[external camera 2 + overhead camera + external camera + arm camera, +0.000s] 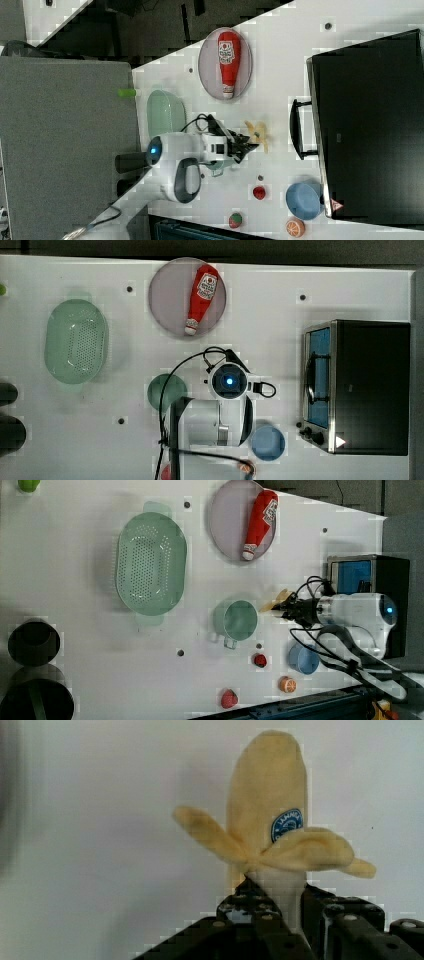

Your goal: Pick banana from table and place on oven.

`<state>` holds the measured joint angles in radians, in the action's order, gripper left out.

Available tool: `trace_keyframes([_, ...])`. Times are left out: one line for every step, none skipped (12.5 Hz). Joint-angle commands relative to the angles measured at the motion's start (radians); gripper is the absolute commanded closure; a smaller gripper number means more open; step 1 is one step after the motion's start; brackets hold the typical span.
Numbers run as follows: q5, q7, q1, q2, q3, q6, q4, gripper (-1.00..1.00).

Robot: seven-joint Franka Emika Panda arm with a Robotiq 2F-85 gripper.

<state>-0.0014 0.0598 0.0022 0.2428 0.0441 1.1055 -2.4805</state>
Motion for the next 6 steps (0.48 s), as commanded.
trace_keyframes([0.009,0.033,-0.011,-0.251,-0.018,-0.122,0.060,0.64])
trace_keyframes([0.009,0.033,-0.011,-0.320,-0.021,-0.224,0.086,0.64])
trace_keyframes([0.009,0.033,-0.011,-0.381,-0.021,-0.345,0.117,0.64])
trace_keyframes([0.009,0.033,-0.011,-0.430,-0.022,-0.463,0.153,0.64])
trace_keyframes([0.009,0.033,-0.011,-0.469,-0.023,-0.568,0.194,0.64])
trace_keyframes([0.009,0.033,-0.013,-0.500,-0.021,-0.656,0.235,0.64])
